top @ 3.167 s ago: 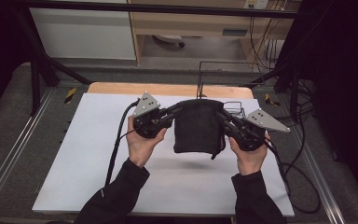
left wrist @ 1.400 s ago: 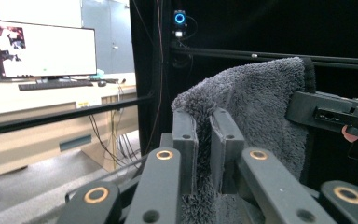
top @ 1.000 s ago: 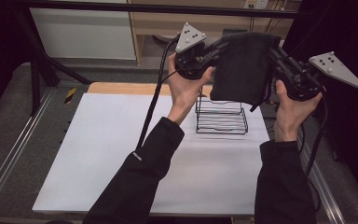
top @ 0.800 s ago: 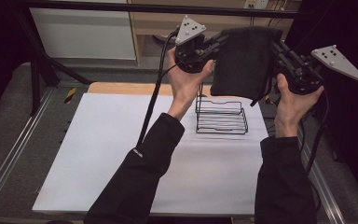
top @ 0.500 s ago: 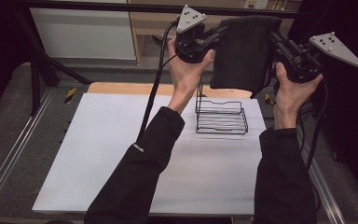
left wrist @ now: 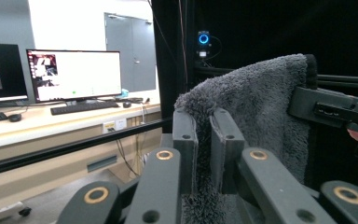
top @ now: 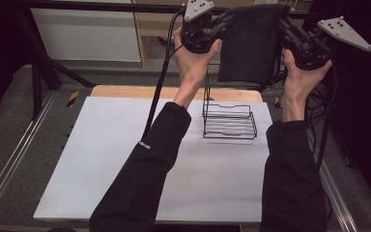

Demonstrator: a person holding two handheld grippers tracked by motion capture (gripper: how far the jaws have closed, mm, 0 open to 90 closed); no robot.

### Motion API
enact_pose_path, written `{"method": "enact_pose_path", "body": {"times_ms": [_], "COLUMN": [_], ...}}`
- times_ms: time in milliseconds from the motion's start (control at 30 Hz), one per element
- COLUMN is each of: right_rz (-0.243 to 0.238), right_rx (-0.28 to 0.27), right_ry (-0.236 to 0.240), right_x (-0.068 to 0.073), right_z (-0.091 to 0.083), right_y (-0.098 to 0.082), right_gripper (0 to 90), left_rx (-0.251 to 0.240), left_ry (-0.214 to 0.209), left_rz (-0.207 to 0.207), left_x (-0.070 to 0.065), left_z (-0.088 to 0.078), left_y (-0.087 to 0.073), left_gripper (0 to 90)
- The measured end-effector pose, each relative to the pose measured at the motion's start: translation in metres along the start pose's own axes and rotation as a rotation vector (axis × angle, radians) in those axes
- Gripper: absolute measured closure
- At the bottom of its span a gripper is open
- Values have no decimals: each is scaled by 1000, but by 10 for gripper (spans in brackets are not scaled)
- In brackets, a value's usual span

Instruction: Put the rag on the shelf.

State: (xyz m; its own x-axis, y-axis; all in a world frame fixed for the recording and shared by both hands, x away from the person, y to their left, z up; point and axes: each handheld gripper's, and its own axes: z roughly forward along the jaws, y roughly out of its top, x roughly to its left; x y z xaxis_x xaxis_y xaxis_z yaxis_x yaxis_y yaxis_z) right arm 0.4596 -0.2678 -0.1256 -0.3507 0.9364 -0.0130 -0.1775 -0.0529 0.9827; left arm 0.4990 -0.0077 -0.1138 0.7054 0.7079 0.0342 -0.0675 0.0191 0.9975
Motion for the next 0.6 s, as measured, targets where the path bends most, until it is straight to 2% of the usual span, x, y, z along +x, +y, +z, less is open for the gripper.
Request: {"method": "enact_pose_path", "body": {"times_ms": [300, 600], "right_rz": [-29, -25], "right_rx": [27, 66], "right_ry": [16, 25], "right_x": [-2, -4], "right_z": [15, 14], "right_y": [-14, -28], "right_gripper": [791, 789], "left_rx": [33, 58], "left_ry": [20, 9], "left_rz": [6, 9], "left_x": [13, 15], "left_z": [6, 7], "left_y": [-13, -30], "left_gripper": [818, 817]}}
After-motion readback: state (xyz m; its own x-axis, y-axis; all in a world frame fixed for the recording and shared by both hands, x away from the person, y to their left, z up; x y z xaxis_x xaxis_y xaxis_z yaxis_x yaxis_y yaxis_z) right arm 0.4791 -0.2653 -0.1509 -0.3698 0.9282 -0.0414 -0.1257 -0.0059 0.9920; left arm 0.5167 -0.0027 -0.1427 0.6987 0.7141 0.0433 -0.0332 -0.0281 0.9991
